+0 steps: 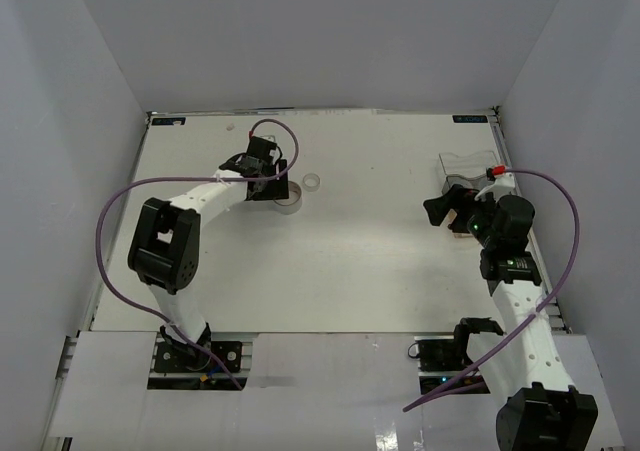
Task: Sort the stationery into containers
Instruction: Pick up the stationery from the center of the board.
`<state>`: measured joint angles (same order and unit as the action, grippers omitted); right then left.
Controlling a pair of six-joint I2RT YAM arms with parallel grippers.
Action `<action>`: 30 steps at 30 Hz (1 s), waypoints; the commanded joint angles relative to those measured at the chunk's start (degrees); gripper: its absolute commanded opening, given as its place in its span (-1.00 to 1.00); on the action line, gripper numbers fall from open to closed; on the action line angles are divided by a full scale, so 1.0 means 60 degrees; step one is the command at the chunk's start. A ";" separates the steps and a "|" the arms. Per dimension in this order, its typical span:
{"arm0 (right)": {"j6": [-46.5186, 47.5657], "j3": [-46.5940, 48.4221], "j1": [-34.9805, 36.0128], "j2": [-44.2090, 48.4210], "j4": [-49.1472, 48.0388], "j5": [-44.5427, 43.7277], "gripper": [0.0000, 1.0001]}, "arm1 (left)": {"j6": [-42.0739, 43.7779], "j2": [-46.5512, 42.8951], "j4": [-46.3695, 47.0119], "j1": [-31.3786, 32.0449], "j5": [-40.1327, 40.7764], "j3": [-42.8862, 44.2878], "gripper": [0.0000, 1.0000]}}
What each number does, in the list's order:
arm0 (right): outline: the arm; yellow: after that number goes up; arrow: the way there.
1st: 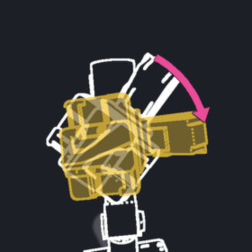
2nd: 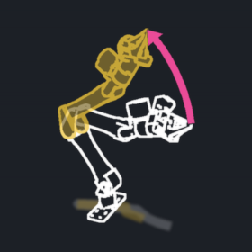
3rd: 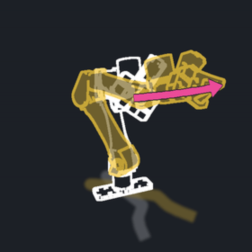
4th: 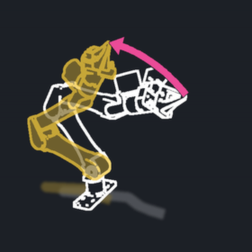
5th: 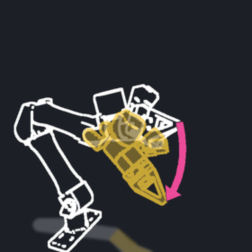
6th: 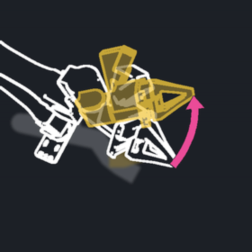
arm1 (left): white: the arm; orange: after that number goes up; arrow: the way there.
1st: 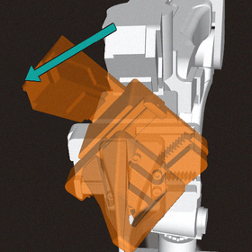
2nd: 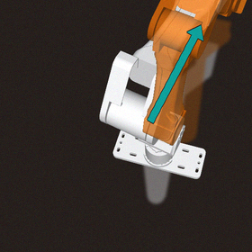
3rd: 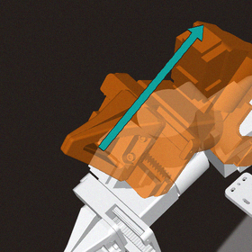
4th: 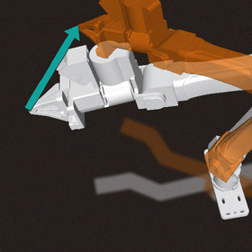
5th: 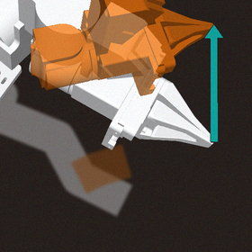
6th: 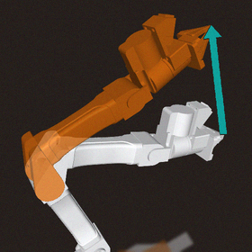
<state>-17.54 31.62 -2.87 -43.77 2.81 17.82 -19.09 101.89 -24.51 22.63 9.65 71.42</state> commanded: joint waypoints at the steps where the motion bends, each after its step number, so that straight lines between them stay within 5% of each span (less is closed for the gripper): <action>1: -0.0007 -0.0156 0.0025 0.0190 -0.0673 0.0427 0.84 | 0.0003 0.0201 -0.0309 0.0036 0.0384 0.0650 0.68; 20: 0.0184 -0.0333 0.0054 -0.0015 -0.0791 0.0911 0.86 | -0.0026 0.1374 -0.0412 0.0256 0.0179 0.1442 -0.68; 30: 0.0097 0.0662 0.0798 -0.0746 -0.0178 0.2493 0.89 | -0.0158 -0.0658 0.0232 0.0490 -0.1313 0.0494 -0.84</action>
<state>-17.37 30.96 -0.89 -47.57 1.02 28.32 -19.42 107.96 -25.96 24.64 6.66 76.93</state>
